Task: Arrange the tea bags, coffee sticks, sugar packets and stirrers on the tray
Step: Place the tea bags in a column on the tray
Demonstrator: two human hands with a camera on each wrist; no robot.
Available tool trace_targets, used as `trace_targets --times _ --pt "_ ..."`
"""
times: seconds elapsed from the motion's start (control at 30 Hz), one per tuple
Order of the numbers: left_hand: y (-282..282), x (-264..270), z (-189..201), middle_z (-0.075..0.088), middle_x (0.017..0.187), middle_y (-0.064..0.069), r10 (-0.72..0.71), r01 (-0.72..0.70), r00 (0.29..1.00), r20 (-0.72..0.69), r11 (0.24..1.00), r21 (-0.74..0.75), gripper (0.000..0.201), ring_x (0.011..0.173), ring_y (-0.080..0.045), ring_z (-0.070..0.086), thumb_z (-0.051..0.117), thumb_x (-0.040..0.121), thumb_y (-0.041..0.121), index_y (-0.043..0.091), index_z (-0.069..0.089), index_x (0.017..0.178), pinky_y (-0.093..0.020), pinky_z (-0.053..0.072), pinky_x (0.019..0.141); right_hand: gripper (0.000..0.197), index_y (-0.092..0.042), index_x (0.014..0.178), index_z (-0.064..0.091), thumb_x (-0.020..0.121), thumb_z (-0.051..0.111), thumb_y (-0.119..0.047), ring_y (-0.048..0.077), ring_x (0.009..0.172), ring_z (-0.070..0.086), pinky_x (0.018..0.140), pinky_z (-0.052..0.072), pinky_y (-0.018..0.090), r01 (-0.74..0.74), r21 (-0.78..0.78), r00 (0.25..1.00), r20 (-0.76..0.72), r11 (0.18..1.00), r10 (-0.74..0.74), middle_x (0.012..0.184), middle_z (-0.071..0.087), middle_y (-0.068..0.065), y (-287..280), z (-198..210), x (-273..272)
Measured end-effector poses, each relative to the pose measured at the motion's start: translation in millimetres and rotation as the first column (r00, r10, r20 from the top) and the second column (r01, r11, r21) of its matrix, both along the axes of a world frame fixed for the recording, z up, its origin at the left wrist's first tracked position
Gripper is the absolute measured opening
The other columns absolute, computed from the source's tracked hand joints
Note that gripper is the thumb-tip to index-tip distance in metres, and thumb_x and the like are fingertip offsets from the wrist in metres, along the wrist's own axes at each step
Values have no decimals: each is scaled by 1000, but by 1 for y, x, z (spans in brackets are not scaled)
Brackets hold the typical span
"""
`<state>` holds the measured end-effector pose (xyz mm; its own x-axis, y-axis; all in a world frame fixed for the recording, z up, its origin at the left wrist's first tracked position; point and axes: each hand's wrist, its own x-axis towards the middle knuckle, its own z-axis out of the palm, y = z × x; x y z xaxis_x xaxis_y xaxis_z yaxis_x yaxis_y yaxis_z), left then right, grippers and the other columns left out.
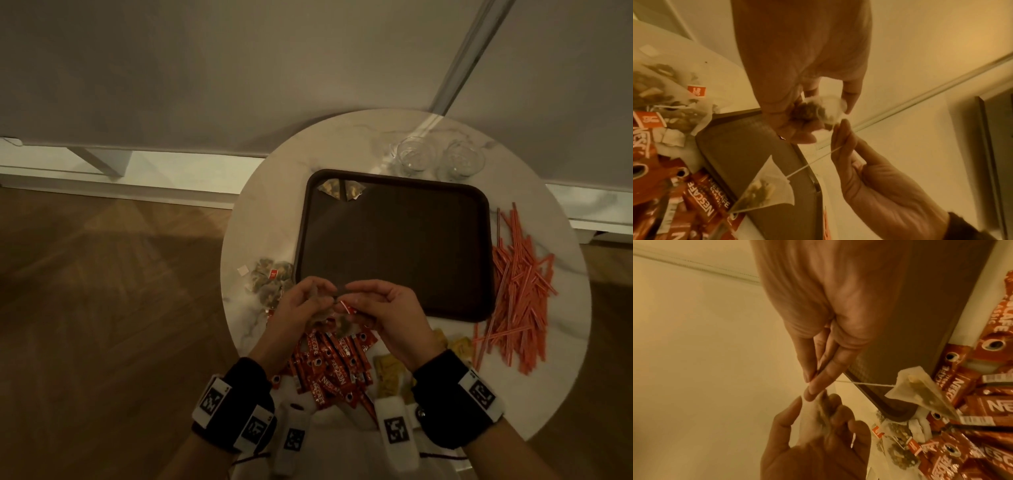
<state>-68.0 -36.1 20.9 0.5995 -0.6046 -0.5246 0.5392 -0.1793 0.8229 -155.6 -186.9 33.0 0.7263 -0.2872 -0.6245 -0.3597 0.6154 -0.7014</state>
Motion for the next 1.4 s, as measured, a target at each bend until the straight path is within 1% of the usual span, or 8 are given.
trace_targets --times 0.17,0.33,0.5,0.67,0.77,1.03,1.3,1.4 --pt "-5 -1 11 71 80 1 -139 134 986 95 989 57 28 71 -8 64 64 86 36 8 67 91 -18 51 64 25 3 96 65 75 74 -5 23 66 72 53 58 25 -64 -122 998 -25 990 61 81 74 18 -4 11 3" --pt "-5 2 14 73 82 2 -190 186 977 96 981 54 18 78 -10 70 70 82 26 10 67 88 -20 54 72 37 7 94 62 68 77 -14 27 63 72 50 58 29 -85 -151 996 -35 985 80 78 73 20 -7 18 3" --pt "-10 2 13 72 80 -1 -116 110 989 90 992 61 6 75 -15 71 64 91 7 6 67 85 -24 57 70 34 6 97 64 74 75 -16 31 69 72 57 61 32 -124 -149 992 -26 981 121 84 74 21 -8 18 1" --pt "-7 5 16 67 80 -2 63 -63 998 -17 997 -33 12 72 -14 65 65 83 21 9 64 83 -24 54 65 21 2 97 65 77 69 -1 32 81 74 66 62 32 -74 -93 996 39 993 78 91 74 23 -15 21 -4" --pt "-5 8 17 68 81 -2 108 -116 990 -91 990 -85 12 74 -15 66 63 83 20 8 63 86 -25 55 66 13 0 97 65 85 64 5 30 79 73 58 61 32 -69 -126 997 34 990 74 93 74 21 -20 21 -6" --pt "-4 3 19 65 79 4 55 -53 998 9 986 -155 14 71 -10 63 64 81 21 7 61 85 -21 53 64 8 -2 97 63 89 63 1 22 51 67 38 46 23 -28 -212 998 41 977 38 91 75 17 -18 18 -6" --pt "-7 7 13 68 82 0 116 -114 991 61 993 -34 11 76 -16 64 63 84 28 17 65 81 -28 53 72 11 -6 94 63 83 65 -8 27 67 71 49 55 29 41 -190 991 136 981 -15 92 74 19 -20 21 -8" --pt "-12 7 14 62 68 2 145 -143 987 64 989 -26 13 58 -10 56 56 96 19 13 60 85 -20 48 58 12 -7 91 65 79 67 -10 29 75 73 59 59 36 10 -194 988 155 981 21 93 75 19 -20 23 -8"
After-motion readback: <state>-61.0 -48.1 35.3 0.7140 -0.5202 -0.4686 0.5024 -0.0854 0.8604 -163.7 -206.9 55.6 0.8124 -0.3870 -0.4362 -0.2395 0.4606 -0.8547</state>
